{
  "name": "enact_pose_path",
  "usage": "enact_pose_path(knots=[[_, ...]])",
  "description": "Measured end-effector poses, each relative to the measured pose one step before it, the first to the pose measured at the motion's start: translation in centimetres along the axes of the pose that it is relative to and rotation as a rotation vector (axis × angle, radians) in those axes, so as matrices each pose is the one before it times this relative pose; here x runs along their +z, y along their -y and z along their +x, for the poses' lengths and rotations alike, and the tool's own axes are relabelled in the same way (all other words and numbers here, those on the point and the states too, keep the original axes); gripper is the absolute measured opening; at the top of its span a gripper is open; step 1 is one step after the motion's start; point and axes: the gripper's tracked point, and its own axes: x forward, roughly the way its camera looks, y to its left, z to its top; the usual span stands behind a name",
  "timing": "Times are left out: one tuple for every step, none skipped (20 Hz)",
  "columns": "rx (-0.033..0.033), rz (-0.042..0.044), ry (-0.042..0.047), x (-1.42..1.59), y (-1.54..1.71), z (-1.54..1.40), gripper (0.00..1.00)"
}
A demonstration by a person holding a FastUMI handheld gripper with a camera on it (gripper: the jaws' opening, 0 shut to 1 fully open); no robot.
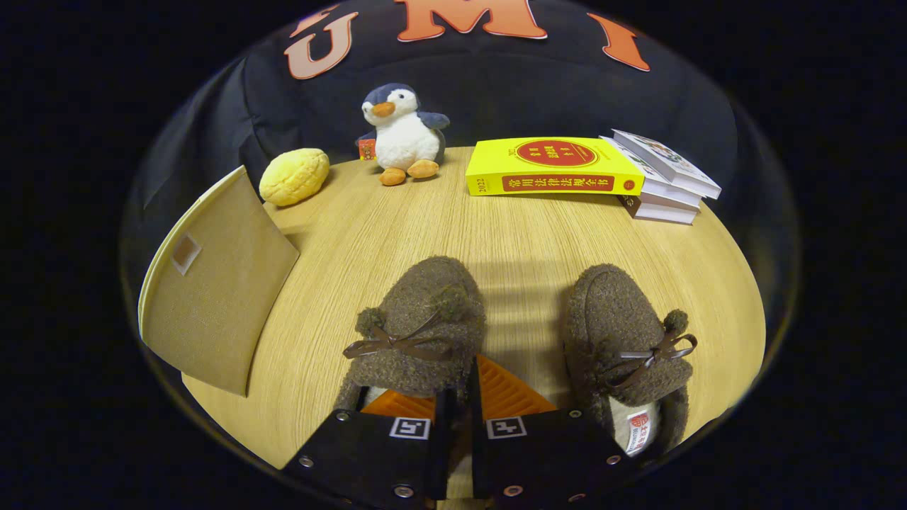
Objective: Open the storage box then place both shoes into the box .Put the left shoe in first, then the right shoe, with the right side of both shoes facing outward in a uniform manner.
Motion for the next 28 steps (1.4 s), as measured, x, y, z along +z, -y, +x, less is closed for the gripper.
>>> enact_pose_path(knots=[[-0.00418,0.01185,-0.00511,0.004,0.121,-0.115,0.12],[-0.00975,0.00577,-0.00514,-0.169,0.135,-0.104,0.08],[-0.00649,-0.00061,-0.00608,-0.060,0.050,-0.190,0.06],[-0.00308,-0.00243,-0.00414,-0.034,-0.242,-0.384,0.04],[0.00175,0.00183,0.00426,0.273,-0.350,-0.413,0.04],[0.00941,0.00257,0.00640,0.253,-0.498,-0.447,0.04],[0.00771,0.00453,0.00746,0.452,-0.573,-0.550,0.04],[0.00619,0.00201,0.00890,0.504,-0.543,-0.638,0.04],[0.00203,0.00038,0.00835,0.656,-0.652,-0.610,0.04],[0.00345,-0.00436,0.00898,0.785,-0.686,-0.710,0.04],[0.00244,-0.00773,0.00879,0.773,-0.788,-0.840,0.04],[0.00348,-0.00986,0.01069,1.015,-0.906,-0.819,0.04],[0.00540,-0.00961,0.01560,1.090,-0.936,-0.856,0.04],[0.00640,-0.00717,0.01271,1.100,-1.110,-0.850,0.04],[0.00734,-0.00248,0.01087,1.117,-1.161,-0.700,0.04],[0.00982,-0.00300,0.00587,1.015,-1.339,-0.627,0.04],[0.01226,-0.00318,0.00345,0.913,-1.388,-0.411,0.04],[0.01483,-0.00138,0.00382,0.878,-1.438,-0.444,0.04],[0.01697,0.00204,0.00464,0.806,-1.460,-0.296,0.04],[0.01735,0.00654,0.00544,0.783,-1.442,-0.302,0.04],[0.01652,0.00520,0.00410,0.728,-1.468,-0.078,0.04],[0.01326,0.00251,-0.00100,0.594,-1.352,-0.066,0.04],[0.00890,0.00035,0.00010,0.452,-1.196,-0.202,0.04],[0.00599,-0.00301,0.00204,0.501,-1.101,0.060,0.04],[0.00661,-0.00655,0.00125,0.446,-1.132,0.068,0.04],[0.00995,-0.01050,0.00401,0.389,-1.278,0.145,0.04],[0.01118,-0.00899,0.00545,0.300,-1.292,0.215,0.04],[0.00943,-0.01133,-0.00511,-0.042,-1.243,0.269,0.04]])
